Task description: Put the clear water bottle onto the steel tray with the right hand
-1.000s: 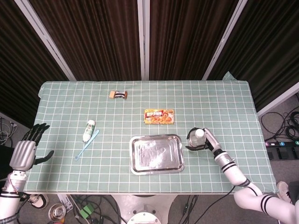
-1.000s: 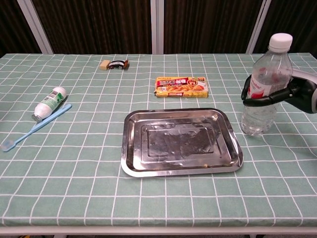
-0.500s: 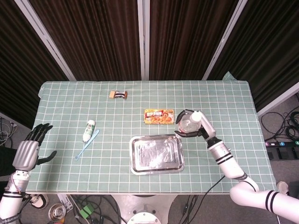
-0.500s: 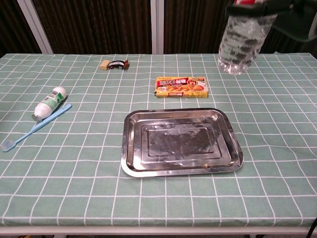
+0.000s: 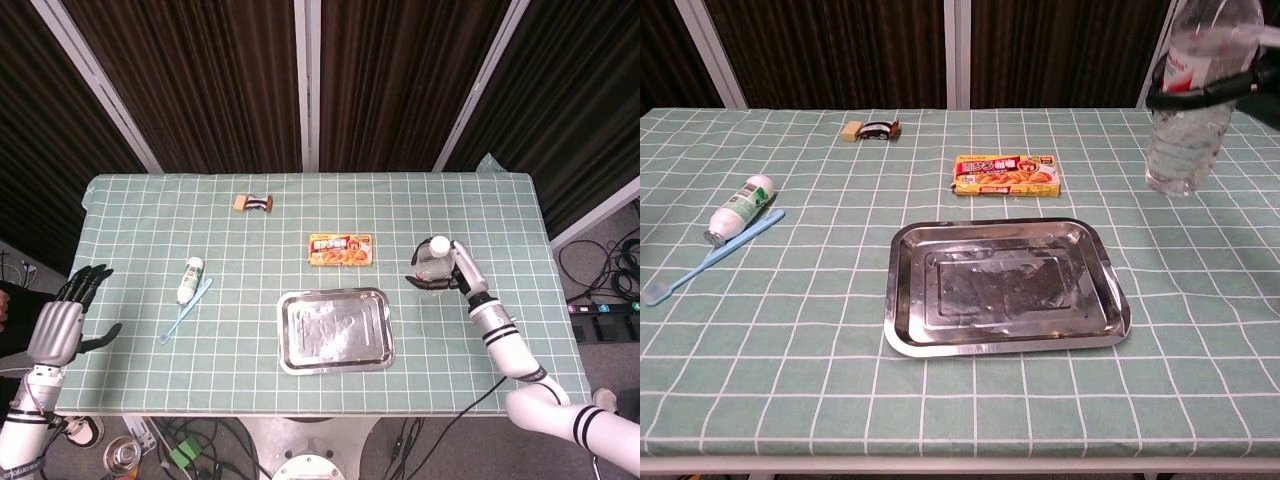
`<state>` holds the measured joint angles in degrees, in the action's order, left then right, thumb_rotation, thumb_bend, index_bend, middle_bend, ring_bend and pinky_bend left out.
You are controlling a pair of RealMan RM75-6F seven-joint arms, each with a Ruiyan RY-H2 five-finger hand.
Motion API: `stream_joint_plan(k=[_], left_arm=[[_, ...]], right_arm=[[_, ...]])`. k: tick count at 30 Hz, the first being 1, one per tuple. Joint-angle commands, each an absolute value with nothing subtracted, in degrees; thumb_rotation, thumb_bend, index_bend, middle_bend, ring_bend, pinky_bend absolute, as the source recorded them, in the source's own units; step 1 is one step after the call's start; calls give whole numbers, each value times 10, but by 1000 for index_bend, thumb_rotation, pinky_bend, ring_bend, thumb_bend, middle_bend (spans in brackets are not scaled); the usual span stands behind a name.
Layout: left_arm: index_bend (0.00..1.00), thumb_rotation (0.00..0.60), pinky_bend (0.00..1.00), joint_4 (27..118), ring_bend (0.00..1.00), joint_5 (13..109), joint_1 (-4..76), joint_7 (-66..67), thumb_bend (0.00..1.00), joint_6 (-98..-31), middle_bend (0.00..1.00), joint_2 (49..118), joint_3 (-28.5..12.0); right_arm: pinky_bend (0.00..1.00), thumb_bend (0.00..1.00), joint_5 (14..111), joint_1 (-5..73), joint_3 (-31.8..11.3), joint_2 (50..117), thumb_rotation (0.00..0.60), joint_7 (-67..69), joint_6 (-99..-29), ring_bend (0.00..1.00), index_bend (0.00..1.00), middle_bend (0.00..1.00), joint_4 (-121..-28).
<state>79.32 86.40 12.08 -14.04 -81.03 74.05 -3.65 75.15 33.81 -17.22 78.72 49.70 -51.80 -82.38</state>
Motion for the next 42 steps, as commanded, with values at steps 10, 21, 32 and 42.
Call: stream_joint_plan(k=[10, 21, 32, 42], left_arm=[[173, 600, 188, 794, 87, 861, 117, -140, 274, -812, 180, 742, -34], [173, 600, 188, 806, 87, 861, 116, -139, 274, -819, 180, 737, -38], [173, 600, 188, 809, 87, 858, 111, -134, 274, -820, 180, 733, -36], [173, 600, 188, 791, 87, 865, 116, -146, 274, -808, 180, 755, -27]], right_arm=[[491, 141, 677, 309, -100, 833, 600, 507, -444, 461, 821, 653, -778], [490, 133, 762, 297, -143, 772, 600, 497, -556, 461, 814, 650, -853], [490, 137, 730, 397, -191, 856, 600, 411, -498, 460, 810, 648, -890], [490, 136, 730, 272, -166, 690, 600, 473, -568, 460, 810, 648, -892]])
